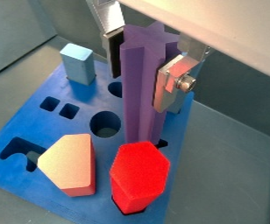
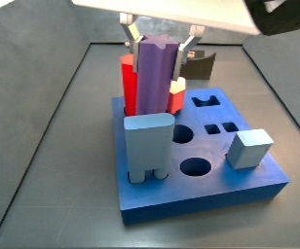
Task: Pick up the star object. Move up. Move to above the board. Insert the star object.
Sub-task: Insert the star object.
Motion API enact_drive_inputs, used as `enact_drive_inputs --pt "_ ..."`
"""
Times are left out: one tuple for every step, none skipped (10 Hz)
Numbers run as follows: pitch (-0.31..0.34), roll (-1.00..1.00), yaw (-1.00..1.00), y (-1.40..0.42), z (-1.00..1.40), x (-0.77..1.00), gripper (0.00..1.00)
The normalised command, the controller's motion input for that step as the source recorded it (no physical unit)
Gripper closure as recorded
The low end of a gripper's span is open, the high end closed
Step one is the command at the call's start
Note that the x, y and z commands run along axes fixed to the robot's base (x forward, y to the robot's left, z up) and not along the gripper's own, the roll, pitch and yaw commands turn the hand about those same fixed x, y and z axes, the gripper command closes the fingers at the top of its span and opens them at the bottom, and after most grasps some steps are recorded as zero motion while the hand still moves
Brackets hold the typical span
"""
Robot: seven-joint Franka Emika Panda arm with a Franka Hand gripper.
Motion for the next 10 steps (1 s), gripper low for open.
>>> enact_drive_inputs --pt "0.000 0.00 -0.27 0.00 -0.05 -0.17 1.00" --pt "0.000 0.00 -0.10 -0.06 -0.11 -0.14 1.00" --pt "-0.010 0.00 0.00 -0.20 -0.17 -0.06 1.00" --pt "-0.004 0.00 0.00 -0.18 -0.21 -0.06 1.00" --pt "0.000 0.00 0.00 -0.13 -0.22 0.00 1.00" --pt "0.000 0.00 0.00 0.00 -0.30 0.04 1.00" --pt "0.034 0.00 0.00 0.00 -0.54 0.04 1.00" --pt "0.056 0.00 -0.01 0.16 -0.75 0.00 1.00" --pt "0.000 0.04 0.26 0.00 -0.62 -0.09 1.00" --pt "-0.021 0.03 0.41 0.00 -0.51 -0.09 1.00"
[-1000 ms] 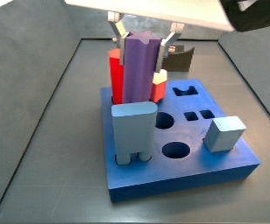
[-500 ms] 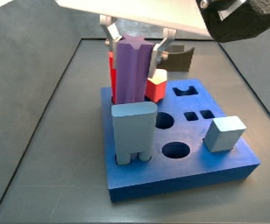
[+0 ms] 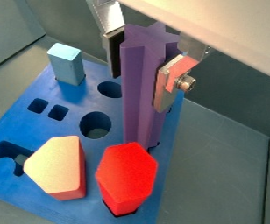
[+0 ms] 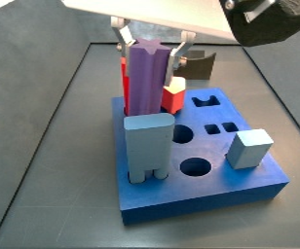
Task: Pick up the star object. Move up. Move to above the board. Insert the star object.
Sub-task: Insert the star object.
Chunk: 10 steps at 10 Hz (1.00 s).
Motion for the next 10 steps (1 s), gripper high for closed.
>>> enact_drive_inputs --pt "0.000 0.03 0.35 0.00 -0.52 -0.04 1.00" --pt "-0.003 0.00 0.20 -0.01 -0.44 -0.19 1.00" --pt "-0.036 -0.01 0.17 -0.01 -0.55 0.00 1.00" --pt "-0.033 -0.05 0.09 0.00 -0.81 0.05 1.00" --pt "-0.059 -0.08 0.05 0.00 -0.93 0.02 1.00" --pt "-0.020 -0.09 0.02 0.01 -0.90 0.09 1.00" --pt "0.000 0.00 0.16 0.00 -0.78 0.04 1.00" --pt "0.000 0.00 0.38 0.00 -0.70 0.00 1.00" --pt "0.000 0.00 0.38 0.00 -0.75 0.00 1.00" --pt "0.000 -0.01 0.24 0.04 -0.87 0.10 1.00"
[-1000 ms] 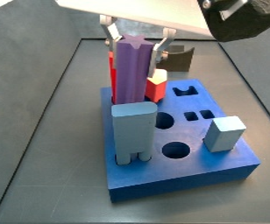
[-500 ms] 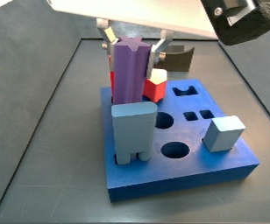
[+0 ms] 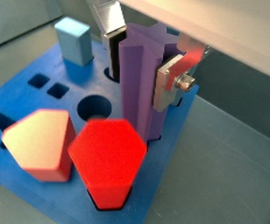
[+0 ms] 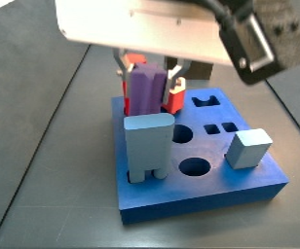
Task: Pick up the star object. Move up. Move to above the board. Insert the star object.
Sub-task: Insert the star object.
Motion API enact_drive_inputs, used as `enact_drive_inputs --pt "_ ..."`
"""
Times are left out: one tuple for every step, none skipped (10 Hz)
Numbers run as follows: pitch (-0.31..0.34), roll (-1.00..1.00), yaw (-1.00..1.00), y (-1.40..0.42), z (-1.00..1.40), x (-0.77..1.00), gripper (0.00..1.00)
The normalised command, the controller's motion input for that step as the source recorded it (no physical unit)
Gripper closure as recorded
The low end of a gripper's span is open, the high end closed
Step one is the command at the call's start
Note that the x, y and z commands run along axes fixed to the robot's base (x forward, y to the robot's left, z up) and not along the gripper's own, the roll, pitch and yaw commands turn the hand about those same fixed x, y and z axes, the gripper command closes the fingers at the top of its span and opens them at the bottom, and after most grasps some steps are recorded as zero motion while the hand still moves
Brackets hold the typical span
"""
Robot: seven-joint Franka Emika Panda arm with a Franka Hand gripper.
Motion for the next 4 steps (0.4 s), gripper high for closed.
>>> enact_drive_inputs --pt "0.000 -0.02 0.18 0.02 -0.84 0.10 1.00" --pt "0.000 0.00 0.11 -0.01 -0.36 0.00 1.00" --pt "-0.006 0.00 0.00 0.00 -0.01 0.00 1.00" --pt "0.000 0.00 0.00 0.00 0.00 0.00 1.00"
